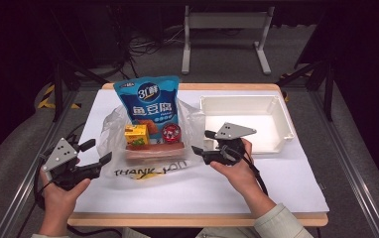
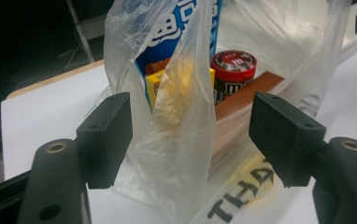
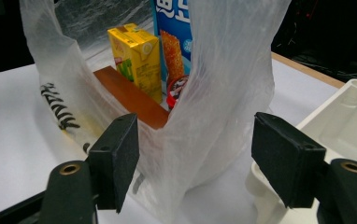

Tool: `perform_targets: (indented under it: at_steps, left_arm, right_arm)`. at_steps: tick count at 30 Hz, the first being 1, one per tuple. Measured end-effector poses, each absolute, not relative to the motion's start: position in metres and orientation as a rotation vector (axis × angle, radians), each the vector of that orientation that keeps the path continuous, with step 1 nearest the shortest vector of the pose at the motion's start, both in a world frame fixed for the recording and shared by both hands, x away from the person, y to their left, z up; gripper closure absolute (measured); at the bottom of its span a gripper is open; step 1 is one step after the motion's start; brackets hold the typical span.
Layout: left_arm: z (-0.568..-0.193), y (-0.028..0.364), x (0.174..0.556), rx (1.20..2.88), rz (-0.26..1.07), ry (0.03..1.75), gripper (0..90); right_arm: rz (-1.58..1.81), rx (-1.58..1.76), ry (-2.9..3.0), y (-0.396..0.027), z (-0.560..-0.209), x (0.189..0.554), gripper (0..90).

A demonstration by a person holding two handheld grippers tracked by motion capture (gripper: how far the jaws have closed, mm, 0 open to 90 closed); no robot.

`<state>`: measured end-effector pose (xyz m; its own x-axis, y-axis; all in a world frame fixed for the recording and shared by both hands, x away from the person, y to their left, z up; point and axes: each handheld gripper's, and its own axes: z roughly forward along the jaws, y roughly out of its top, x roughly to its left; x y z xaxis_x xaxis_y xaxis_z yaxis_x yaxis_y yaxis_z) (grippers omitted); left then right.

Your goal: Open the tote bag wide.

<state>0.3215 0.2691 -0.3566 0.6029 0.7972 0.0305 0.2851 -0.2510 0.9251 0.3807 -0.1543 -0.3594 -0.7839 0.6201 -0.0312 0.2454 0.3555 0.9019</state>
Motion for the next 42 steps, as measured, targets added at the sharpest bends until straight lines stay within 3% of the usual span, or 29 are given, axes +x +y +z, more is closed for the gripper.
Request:
perform_targets:
  at_steps: [3, 10, 13, 18, 42]
  left_arm:
    - [-0.361, 0.267, 0.326, 1.815, 0.627, 0.878, 44.2]
    - [-0.375, 0.266, 0.331, 1.873, 0.643, 0.943, 77.8]
    - [-0.382, 0.269, 0.334, 1.88, 0.62, 0.966, 85.4]
    - [-0.391, 0.274, 0.336, 1.887, 0.58, 0.997, 89.1]
    - [-0.428, 0.279, 0.354, 2.036, 0.392, 1.105, 89.7]
  right_arm:
    - [1.399, 0.764, 2.25, -0.151, -0.361, 0.384, 39.4]
    - [1.398, 0.756, 2.276, -0.152, -0.369, 0.388, 78.4]
    - [1.383, 0.756, 2.301, -0.152, -0.374, 0.388, 84.8]
    - [1.353, 0.76, 2.336, -0.152, -0.383, 0.388, 88.3]
    - [1.182, 0.827, 2.522, -0.15, -0.431, 0.394, 89.8]
